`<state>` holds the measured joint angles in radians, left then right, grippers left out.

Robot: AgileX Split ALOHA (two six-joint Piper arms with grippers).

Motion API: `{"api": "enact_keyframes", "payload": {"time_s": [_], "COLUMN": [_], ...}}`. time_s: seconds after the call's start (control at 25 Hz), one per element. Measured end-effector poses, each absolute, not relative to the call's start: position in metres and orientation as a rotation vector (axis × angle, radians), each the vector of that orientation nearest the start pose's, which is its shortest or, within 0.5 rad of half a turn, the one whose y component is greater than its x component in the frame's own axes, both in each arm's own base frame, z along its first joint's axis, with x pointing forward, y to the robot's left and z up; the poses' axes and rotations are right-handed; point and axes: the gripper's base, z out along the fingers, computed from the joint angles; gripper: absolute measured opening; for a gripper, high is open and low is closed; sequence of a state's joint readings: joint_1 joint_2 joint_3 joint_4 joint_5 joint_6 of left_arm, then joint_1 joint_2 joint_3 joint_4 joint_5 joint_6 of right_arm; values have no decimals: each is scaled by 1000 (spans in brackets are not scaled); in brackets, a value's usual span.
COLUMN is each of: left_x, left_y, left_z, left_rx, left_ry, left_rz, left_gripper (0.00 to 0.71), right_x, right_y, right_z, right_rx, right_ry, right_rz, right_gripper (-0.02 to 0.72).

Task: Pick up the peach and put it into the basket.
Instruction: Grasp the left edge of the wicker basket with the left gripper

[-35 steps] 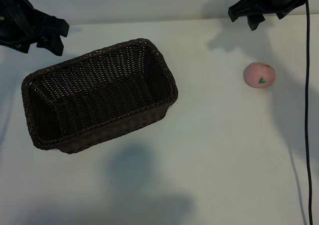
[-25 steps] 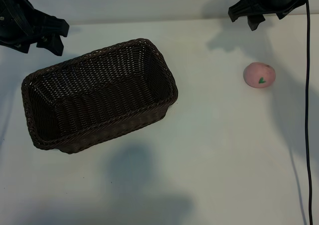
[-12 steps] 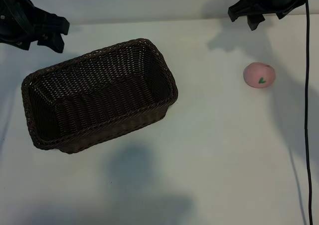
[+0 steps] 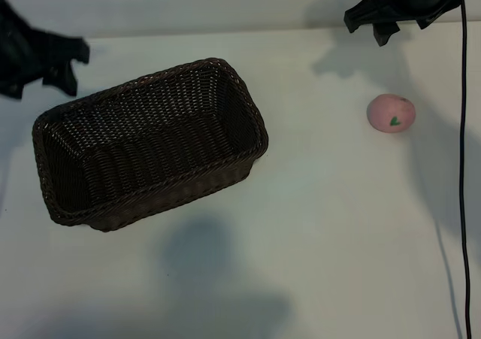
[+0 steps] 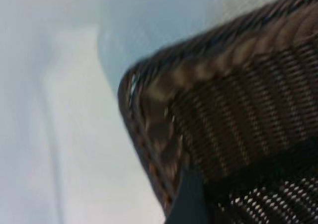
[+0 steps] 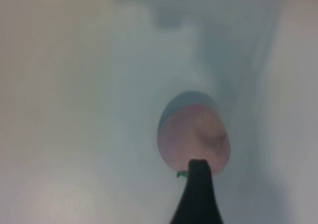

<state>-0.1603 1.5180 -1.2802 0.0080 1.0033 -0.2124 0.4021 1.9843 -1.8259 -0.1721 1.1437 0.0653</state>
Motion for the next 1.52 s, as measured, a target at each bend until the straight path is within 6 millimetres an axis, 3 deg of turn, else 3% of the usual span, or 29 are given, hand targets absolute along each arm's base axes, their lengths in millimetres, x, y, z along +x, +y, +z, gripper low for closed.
{"api": "enact_keyframes", "payload": {"time_s": [0.24,0.4,1.04,1.4,1.52], "left_x": [262,251,290,300,300], "left_y": [-36,-29,-39,-43,-43], "left_z": [276,253,178,150,148], "left_rx": [-308,-405,-500,-529,-537], "left_ry": [2677,2681,2769,2797,2805], "left_rz": [-66,-7,-40,-61,-62], "left_gripper": [599,599,599,599,564], "right_x": [403,403,400,399,399], "right_y": [156,156,154,154,154], "right_z": [286,286,285,284,284], "right_rx": [-521,-521,-523,-523,-523], "right_ry": [2709,2712,2751,2758,2759], "right_rz": [-114,-115,-129,-132,-133], "right_gripper": [555,555,555,555,555]}}
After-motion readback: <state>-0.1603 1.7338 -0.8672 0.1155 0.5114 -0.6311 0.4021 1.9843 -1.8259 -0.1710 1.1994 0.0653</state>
